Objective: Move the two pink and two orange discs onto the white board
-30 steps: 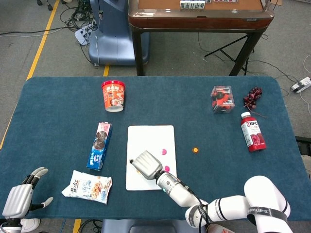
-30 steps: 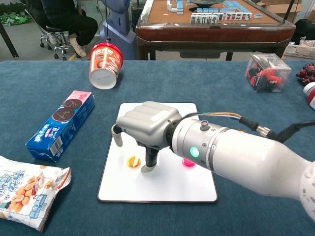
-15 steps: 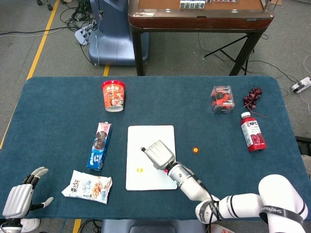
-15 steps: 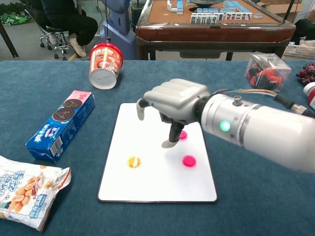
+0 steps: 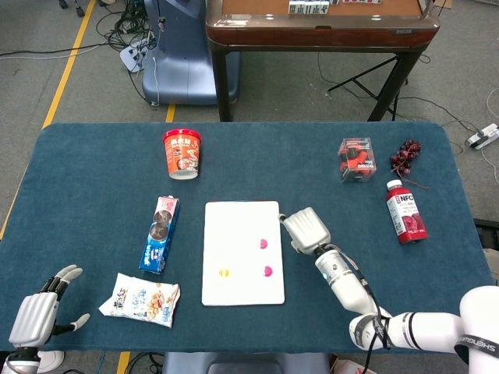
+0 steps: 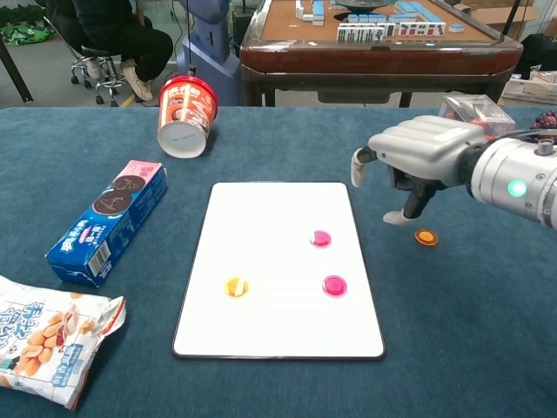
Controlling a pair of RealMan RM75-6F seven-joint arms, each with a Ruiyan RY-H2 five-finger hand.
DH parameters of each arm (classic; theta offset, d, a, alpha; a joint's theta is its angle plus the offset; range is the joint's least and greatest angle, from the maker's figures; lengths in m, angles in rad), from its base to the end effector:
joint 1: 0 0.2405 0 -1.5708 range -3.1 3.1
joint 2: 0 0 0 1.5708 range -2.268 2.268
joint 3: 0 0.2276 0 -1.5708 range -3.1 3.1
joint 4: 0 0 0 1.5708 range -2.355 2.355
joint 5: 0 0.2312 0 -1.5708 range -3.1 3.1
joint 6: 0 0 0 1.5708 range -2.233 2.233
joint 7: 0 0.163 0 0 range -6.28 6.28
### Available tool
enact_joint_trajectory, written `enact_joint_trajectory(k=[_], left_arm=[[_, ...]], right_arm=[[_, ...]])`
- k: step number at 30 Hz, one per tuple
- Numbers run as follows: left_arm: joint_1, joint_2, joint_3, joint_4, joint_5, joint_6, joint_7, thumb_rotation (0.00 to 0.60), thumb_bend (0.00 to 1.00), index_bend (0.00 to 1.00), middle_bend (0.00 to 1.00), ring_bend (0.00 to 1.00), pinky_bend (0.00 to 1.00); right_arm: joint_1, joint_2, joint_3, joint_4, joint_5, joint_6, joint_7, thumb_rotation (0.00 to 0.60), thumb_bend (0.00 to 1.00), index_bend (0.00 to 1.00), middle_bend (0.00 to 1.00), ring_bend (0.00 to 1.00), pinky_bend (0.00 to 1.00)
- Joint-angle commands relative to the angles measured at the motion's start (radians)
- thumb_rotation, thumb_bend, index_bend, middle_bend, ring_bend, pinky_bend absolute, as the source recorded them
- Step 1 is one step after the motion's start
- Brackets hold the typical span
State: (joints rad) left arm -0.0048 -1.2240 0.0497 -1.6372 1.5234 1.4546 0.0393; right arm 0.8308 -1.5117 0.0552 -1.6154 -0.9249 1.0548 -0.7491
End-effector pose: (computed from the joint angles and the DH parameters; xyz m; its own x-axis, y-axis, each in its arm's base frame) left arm -0.2925 0.1505 0.0724 0.3055 0.1653 0.9377 0.9480 0.0395 -0.3158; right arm -0.1172 -0.3218 -0.0497 0.7162 -0.1966 0.6696 -0.6751 -0.4384 0.5933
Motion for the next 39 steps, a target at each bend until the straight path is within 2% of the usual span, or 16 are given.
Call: enact_joint_trajectory(k=[1,18,39], left_arm=[[-0.001,0.002,-0.001,-0.003,0.001,0.001,0.002,0.6,0.09,0.22,0.16,0.21,0.61],[-0.002,0.0,0.002,-0.008,-0.001,-0.003,0.006,0.6,0.09,0.22,0.16,0.21,0.61],[0.003,-0.011,0.01,0.0,-0.003,-0.004,0.004,0.6,0.09,0.22,0.16,0.21,0.61]], right_arm=[[-0.019,0.013,-0.012,0.017,0.001,-0.004,0.021,0.6,0.24,0.32,1.0,1.0,1.0],[-0.095,0.025,-0.055,0.066,-0.038,-0.023,0.096,0.6,0.25,0.33,1.0,1.0,1.0],[-0.113,-0.029,-0.029,0.163,-0.029,-0.081,0.125,0.6,0.26,0.38,1.0,1.0,1.0]])
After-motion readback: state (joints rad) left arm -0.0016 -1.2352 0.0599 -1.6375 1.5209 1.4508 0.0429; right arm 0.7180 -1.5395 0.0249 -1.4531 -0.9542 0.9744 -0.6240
